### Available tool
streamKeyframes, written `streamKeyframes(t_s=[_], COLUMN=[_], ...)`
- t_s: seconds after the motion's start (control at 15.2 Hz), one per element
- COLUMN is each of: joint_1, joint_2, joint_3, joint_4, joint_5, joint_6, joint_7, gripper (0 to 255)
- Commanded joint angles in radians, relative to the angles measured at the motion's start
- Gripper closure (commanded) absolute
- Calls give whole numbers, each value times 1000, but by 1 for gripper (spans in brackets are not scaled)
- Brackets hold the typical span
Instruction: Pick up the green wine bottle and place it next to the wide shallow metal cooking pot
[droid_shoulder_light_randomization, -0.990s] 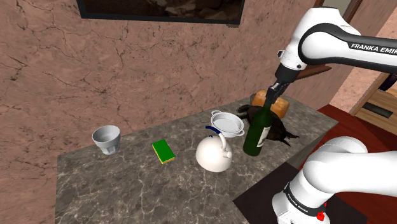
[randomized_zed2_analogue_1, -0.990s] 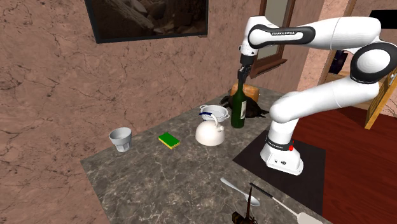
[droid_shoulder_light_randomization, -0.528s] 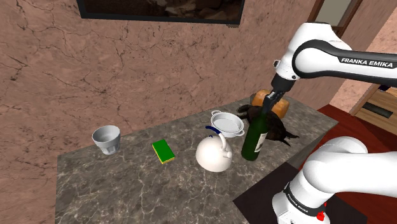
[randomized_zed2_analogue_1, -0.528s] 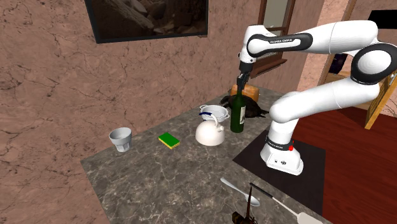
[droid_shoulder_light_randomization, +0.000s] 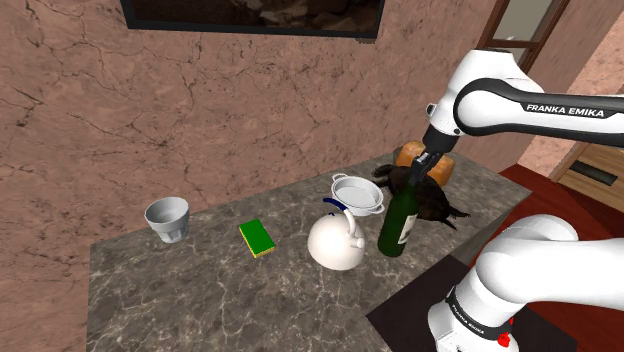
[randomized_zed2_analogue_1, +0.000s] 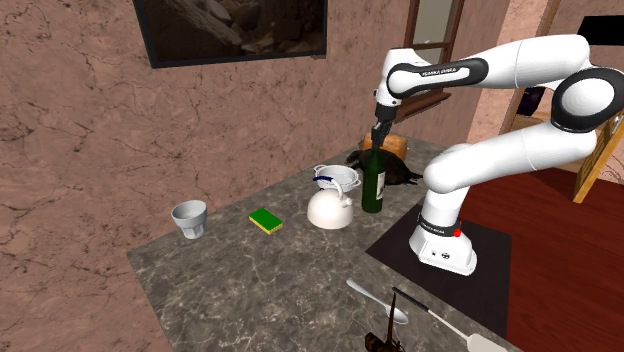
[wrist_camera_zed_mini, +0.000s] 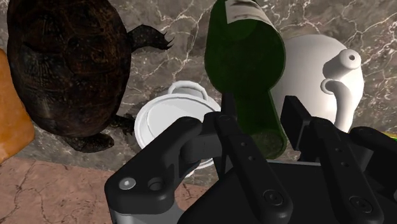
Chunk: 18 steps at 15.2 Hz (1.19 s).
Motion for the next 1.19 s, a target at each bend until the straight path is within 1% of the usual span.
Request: streamKeyframes(t_s=[0.0,0.2,0.26,0.59,0.86,1.12], joint_1=[0,0,0,0,3,3], joint_2=[1,1,1,1,-10,-10], joint_3=[0,0,0,0,9,9], joint_4=[-3,-3,-3,-3,119,119], joint_5=[-1,0,0,0,8,8], joint_6=[1,1,1,1,-132,-132], joint_7=[0,0,0,0,-1,-1], gripper=[255,255,0,0,0,0])
